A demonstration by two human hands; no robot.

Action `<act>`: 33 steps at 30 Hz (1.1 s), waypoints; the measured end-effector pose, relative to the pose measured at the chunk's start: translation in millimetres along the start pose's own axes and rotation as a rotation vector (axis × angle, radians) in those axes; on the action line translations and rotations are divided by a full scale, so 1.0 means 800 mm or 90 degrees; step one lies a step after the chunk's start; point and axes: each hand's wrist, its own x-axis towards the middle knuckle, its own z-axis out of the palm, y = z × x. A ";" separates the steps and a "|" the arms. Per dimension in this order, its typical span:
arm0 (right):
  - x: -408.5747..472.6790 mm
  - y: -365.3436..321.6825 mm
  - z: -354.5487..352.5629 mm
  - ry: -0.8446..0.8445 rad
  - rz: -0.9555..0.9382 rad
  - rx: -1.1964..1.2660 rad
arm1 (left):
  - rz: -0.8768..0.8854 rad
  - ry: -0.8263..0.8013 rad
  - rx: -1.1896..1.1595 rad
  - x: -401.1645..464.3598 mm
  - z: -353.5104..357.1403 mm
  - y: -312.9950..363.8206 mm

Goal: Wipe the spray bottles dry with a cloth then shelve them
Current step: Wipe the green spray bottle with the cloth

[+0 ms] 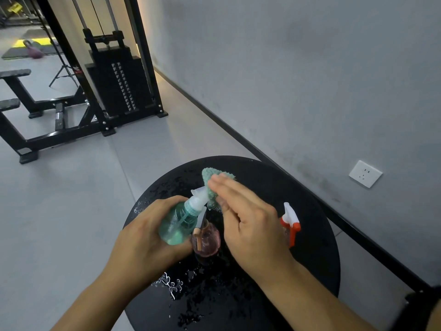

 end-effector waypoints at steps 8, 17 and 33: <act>0.006 0.008 -0.004 0.024 0.046 0.005 | 0.004 -0.013 -0.015 0.001 -0.004 0.003; 0.011 0.008 -0.011 0.033 0.053 0.029 | 0.031 -0.016 -0.029 0.003 -0.007 0.003; 0.018 0.007 -0.018 0.099 0.112 0.047 | -0.206 0.052 -0.336 0.008 -0.005 0.001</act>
